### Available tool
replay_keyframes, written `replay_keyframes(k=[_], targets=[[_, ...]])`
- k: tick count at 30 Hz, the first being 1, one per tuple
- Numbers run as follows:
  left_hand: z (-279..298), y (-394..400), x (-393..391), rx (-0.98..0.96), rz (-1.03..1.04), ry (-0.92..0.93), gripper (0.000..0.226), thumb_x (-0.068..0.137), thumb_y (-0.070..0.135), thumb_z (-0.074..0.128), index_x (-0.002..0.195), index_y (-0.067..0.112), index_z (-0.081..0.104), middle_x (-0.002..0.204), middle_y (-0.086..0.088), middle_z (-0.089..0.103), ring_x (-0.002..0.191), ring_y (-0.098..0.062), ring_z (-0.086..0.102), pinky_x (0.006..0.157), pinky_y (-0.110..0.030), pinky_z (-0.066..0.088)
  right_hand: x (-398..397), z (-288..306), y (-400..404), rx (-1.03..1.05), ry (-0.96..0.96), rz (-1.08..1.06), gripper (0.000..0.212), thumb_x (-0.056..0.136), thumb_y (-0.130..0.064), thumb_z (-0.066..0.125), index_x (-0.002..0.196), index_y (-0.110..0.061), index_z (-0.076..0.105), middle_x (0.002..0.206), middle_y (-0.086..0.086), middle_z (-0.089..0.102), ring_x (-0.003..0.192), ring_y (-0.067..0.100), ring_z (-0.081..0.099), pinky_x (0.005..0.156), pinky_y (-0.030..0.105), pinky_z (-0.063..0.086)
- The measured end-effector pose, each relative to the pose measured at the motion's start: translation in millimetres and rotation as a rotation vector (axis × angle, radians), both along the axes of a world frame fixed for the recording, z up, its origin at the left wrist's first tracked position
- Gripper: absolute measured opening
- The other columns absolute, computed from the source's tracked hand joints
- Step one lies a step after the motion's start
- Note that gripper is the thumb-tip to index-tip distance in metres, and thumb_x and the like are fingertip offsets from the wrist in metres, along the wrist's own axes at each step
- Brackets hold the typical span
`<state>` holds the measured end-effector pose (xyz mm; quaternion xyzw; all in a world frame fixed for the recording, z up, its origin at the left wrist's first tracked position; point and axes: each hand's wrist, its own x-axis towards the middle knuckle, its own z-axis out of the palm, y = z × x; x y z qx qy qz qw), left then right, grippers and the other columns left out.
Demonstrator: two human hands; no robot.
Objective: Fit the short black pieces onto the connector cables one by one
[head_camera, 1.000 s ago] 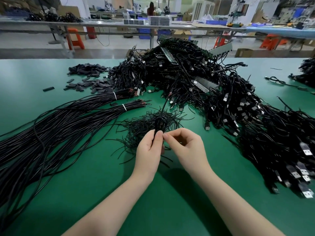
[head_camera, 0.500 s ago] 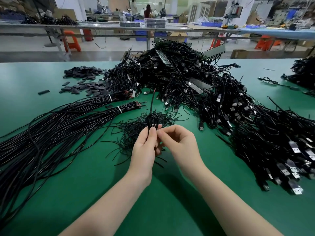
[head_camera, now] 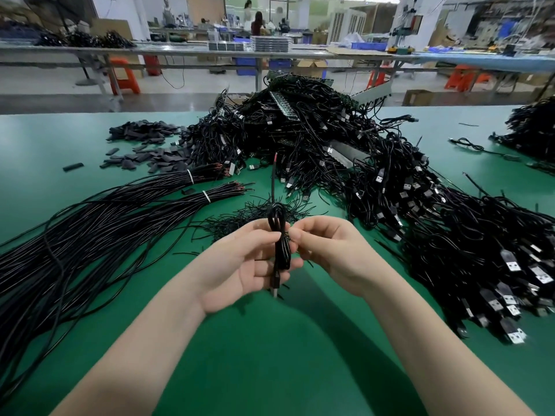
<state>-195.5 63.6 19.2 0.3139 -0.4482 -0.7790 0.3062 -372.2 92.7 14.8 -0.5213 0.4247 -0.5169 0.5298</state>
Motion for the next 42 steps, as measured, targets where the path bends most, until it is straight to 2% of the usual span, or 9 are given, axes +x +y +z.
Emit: replay_keyframes(k=[5,9,13,17,21,26,29,34,42], targets=[[2.0,-5.0,13.9,-0.142,-0.084,-0.045,0.034,0.060,0.037,0.091,0.089,0.026,0.076,0.097,-0.009,0.075,0.093,-0.024,0.073,0.072,-0.032,0.057,4.7,5.4,4.0,0.084,-0.043,0.152,0.010,0.080,-0.018,0.066,0.072,-0.012,0.068,0.069,0.001,0.065,0.063,0.013,0.058,0.066,0.022,0.047],[2.5,-9.3,19.0,-0.135,-0.059,-0.079,0.048,0.040,0.040,0.098,0.081,0.026,0.077,0.088,-0.007,0.076,0.082,-0.019,0.074,0.065,-0.028,0.057,8.7,9.7,6.7,0.060,0.068,0.084,0.012,0.089,-0.008,0.064,0.078,-0.010,0.067,0.072,0.004,0.065,0.064,0.011,0.051,0.061,0.018,0.041],[6.9,-7.3,16.3,-0.157,0.016,-0.071,0.021,0.059,0.026,0.088,0.076,0.027,0.077,0.083,-0.005,0.075,0.073,-0.017,0.073,0.059,-0.025,0.056,11.7,14.4,8.5,-0.008,0.113,0.013,0.010,0.090,-0.012,0.065,0.081,-0.011,0.069,0.071,0.000,0.068,0.059,0.002,0.053,0.056,0.014,0.039],[13.8,-5.7,17.1,-0.197,0.064,-0.072,0.019,0.057,0.029,0.083,0.075,0.029,0.076,0.080,-0.004,0.075,0.071,-0.016,0.073,0.056,-0.022,0.054,15.7,18.3,9.6,0.200,-0.090,0.120,0.011,0.081,-0.026,0.070,0.076,-0.018,0.075,0.072,-0.005,0.068,0.061,0.001,0.056,0.055,0.012,0.041],[14.4,-4.3,19.1,-0.265,0.040,-0.132,0.014,0.066,0.022,0.077,0.078,0.030,0.077,0.080,-0.007,0.075,0.070,-0.016,0.073,0.054,-0.019,0.052,14.2,19.4,10.1,0.308,-0.110,0.145,0.013,0.072,-0.031,0.072,0.069,-0.019,0.077,0.071,-0.005,0.070,0.060,0.000,0.060,0.055,0.011,0.044],[13.9,-2.4,18.8,-0.332,-0.004,-0.185,0.021,0.068,0.017,0.076,0.088,0.023,0.076,0.082,-0.012,0.075,0.074,-0.019,0.073,0.066,-0.026,0.058,9.1,23.5,12.3,0.370,-0.054,0.157,0.016,0.066,-0.031,0.075,0.072,-0.016,0.077,0.072,-0.003,0.069,0.060,0.003,0.058,0.057,0.013,0.047],[14.5,-3.2,21.2,-0.336,-0.024,-0.234,0.047,0.066,0.018,0.081,0.109,0.007,0.064,0.084,-0.015,0.075,0.076,-0.023,0.073,0.070,-0.029,0.060,8.6,24.5,14.2,0.373,-0.051,0.201,0.013,0.068,-0.028,0.073,0.073,-0.016,0.077,0.072,-0.002,0.069,0.062,0.003,0.057,0.058,0.013,0.047],[22.2,0.6,21.4,-0.299,-0.074,-0.172,0.057,0.040,0.044,0.097,0.088,0.020,0.077,0.081,-0.014,0.074,0.074,-0.024,0.073,0.065,-0.026,0.058,10.4,25.3,17.2,0.381,-0.114,0.315,0.009,0.074,-0.025,0.069,0.074,-0.019,0.076,0.074,-0.003,0.067,0.068,0.005,0.058,0.060,0.014,0.046],[22.7,-0.6,22.1,-0.264,-0.025,-0.136,0.063,0.038,0.045,0.097,0.091,0.019,0.078,0.085,-0.015,0.074,0.073,-0.022,0.073,0.066,-0.026,0.058,18.1,21.5,15.1,0.315,-0.164,0.239,0.007,0.073,-0.025,0.072,0.077,-0.023,0.078,0.073,-0.006,0.069,0.067,0.004,0.063,0.060,0.013,0.047]])
